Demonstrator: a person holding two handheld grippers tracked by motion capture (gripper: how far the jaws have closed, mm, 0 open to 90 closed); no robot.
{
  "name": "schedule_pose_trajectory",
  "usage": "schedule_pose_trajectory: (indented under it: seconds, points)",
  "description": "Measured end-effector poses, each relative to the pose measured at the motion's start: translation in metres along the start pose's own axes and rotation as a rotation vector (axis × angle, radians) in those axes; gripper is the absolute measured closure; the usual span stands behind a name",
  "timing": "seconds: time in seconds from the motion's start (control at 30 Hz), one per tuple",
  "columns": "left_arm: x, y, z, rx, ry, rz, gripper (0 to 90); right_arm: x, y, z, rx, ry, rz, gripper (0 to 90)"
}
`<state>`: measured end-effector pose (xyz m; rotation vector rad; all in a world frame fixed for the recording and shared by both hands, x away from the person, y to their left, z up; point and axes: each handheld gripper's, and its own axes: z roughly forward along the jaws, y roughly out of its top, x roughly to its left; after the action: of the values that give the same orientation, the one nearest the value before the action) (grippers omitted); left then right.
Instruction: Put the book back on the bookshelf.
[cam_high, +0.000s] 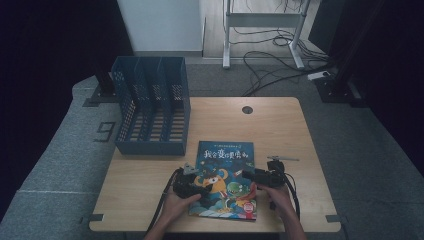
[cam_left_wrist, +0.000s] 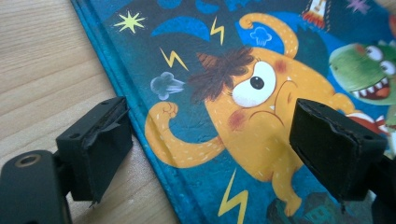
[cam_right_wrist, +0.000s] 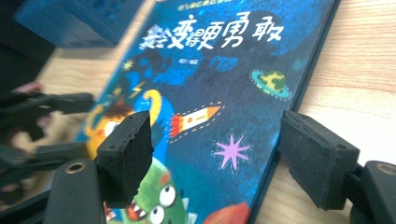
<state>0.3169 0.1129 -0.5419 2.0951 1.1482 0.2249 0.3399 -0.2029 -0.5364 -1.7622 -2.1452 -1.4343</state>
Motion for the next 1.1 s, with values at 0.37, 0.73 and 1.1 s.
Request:
schedule_pose_trajectory:
  seconds: [0.37, 0.73, 1.1]
  points:
    - [0.0, 0.0, 0.0, 0.0, -0.001, 0.0, 13.1, 0.001, 0.002, 0.016, 0.007, -0.099, -0.046, 24.3]
    - [0.0, 0.0, 0.0, 0.001, 0.002, 0.002, 13.6, 0.004, 0.004, 0.012, -0.005, -0.081, -0.036, 24.8]
    - [0.0, 0.0, 0.0, 0.0, 0.007, 0.006, 13.0, 0.001, 0.006, 0.006, -0.019, -0.026, 0.008, 24.9]
